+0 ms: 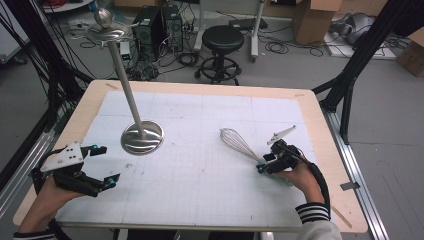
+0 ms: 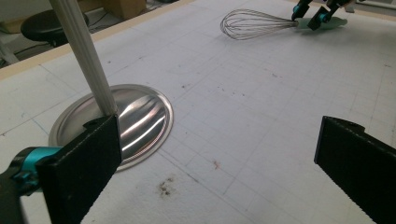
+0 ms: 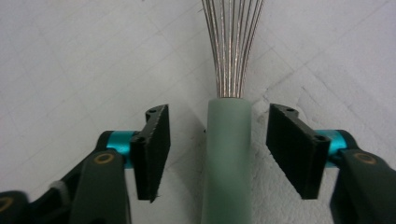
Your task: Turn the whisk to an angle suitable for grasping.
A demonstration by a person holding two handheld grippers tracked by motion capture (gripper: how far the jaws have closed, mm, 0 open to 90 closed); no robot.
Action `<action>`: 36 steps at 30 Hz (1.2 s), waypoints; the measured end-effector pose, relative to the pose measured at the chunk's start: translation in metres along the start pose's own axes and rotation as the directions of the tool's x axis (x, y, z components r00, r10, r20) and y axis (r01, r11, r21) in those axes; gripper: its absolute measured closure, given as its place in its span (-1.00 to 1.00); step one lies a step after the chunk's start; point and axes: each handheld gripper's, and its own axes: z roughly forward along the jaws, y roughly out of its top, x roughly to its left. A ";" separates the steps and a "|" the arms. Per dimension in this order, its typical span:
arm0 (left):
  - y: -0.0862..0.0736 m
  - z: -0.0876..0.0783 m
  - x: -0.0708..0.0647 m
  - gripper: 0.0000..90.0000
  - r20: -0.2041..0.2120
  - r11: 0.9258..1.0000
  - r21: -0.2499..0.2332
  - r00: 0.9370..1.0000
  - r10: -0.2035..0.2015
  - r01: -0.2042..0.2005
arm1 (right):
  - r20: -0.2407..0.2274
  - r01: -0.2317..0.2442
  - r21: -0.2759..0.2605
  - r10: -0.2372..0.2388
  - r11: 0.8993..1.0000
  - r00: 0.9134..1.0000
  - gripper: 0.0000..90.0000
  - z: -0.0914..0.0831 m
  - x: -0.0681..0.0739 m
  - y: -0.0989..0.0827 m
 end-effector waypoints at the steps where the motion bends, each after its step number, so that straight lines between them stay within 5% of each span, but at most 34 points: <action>1: 0.001 0.000 -0.001 -0.96 0.001 1.000 -0.001 1.000 0.003 -0.003 | -0.002 -0.001 0.002 0.001 1.000 1.000 0.00 0.000 0.000 0.000; 19: 0.001 0.000 -0.001 -0.96 0.004 1.000 0.004 1.000 0.006 -0.006 | 0.006 -0.011 0.032 0.011 0.999 1.000 0.50 0.004 0.001 0.003; 36: 0.001 0.001 -0.001 -0.96 0.003 1.000 0.008 1.000 0.009 -0.009 | 0.052 0.016 0.044 -0.018 0.999 0.998 0.54 0.002 0.008 0.009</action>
